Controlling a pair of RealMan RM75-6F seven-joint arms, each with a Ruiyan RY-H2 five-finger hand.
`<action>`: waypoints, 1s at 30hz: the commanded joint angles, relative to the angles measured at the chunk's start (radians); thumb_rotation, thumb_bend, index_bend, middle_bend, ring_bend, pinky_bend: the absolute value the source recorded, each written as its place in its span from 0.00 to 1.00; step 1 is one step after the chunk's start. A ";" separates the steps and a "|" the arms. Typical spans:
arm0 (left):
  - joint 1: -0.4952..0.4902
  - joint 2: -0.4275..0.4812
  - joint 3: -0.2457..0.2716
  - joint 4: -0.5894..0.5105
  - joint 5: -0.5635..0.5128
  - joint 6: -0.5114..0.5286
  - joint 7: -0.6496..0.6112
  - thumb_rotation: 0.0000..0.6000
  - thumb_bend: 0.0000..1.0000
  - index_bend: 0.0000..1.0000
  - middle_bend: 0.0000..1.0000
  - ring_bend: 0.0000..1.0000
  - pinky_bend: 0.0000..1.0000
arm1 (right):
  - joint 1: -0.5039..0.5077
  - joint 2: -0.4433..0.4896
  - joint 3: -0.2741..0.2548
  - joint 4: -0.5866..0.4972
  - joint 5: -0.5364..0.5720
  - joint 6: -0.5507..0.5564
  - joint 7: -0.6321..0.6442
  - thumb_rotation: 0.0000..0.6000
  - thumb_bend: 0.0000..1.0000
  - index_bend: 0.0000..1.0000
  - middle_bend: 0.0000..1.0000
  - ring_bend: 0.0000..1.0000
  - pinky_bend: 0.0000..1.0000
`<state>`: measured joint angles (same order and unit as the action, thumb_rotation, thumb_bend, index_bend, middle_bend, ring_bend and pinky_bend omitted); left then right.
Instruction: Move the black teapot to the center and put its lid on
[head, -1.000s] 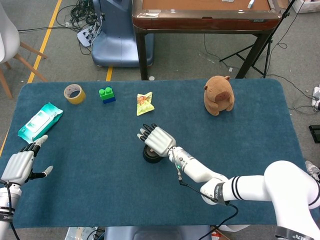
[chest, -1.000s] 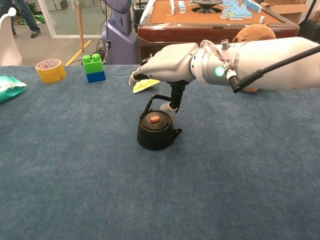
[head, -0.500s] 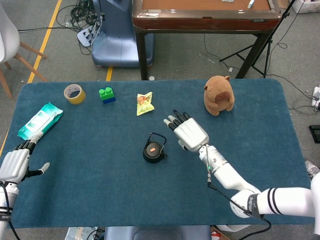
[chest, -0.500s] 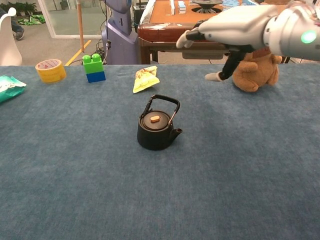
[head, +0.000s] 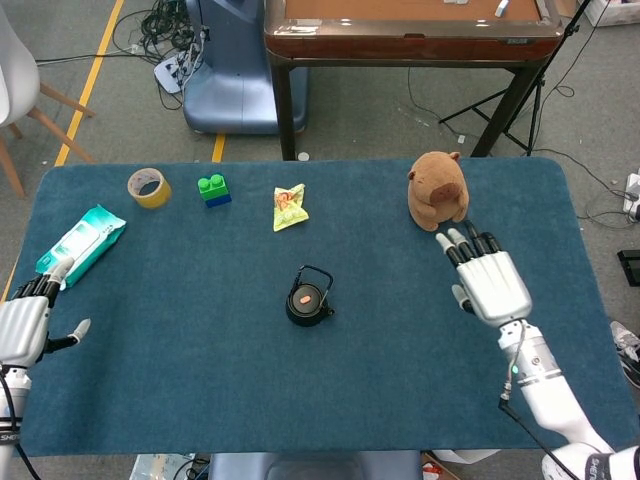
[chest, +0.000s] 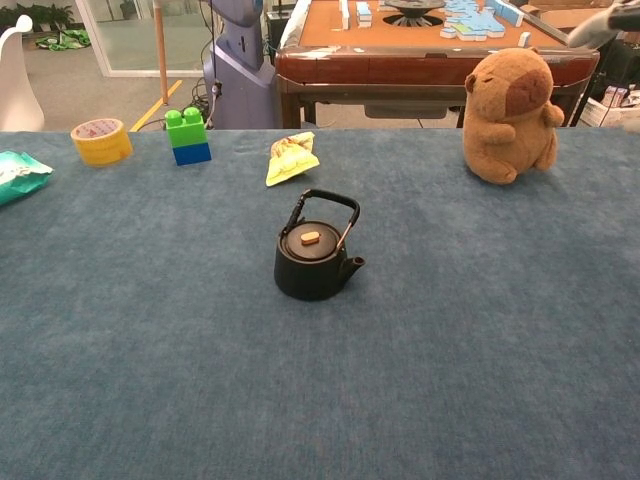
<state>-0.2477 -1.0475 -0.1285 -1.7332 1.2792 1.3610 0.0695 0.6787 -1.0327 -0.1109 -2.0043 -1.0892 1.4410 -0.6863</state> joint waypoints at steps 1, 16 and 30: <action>0.009 -0.007 0.003 0.007 0.006 0.016 0.013 1.00 0.25 0.08 0.12 0.14 0.17 | -0.098 0.028 -0.035 0.024 -0.061 0.071 0.052 1.00 0.32 0.12 0.16 0.03 0.18; 0.058 -0.025 0.029 -0.012 0.037 0.080 0.086 1.00 0.25 0.08 0.12 0.14 0.16 | -0.334 0.006 -0.058 0.149 -0.212 0.171 0.151 1.00 0.32 0.12 0.16 0.03 0.18; 0.096 -0.028 0.050 -0.036 0.064 0.113 0.106 1.00 0.25 0.08 0.12 0.14 0.16 | -0.434 0.007 -0.019 0.158 -0.289 0.179 0.170 1.00 0.32 0.12 0.17 0.03 0.18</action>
<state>-0.1522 -1.0755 -0.0793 -1.7693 1.3431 1.4741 0.1748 0.2486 -1.0267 -0.1329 -1.8460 -1.3746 1.6210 -0.5179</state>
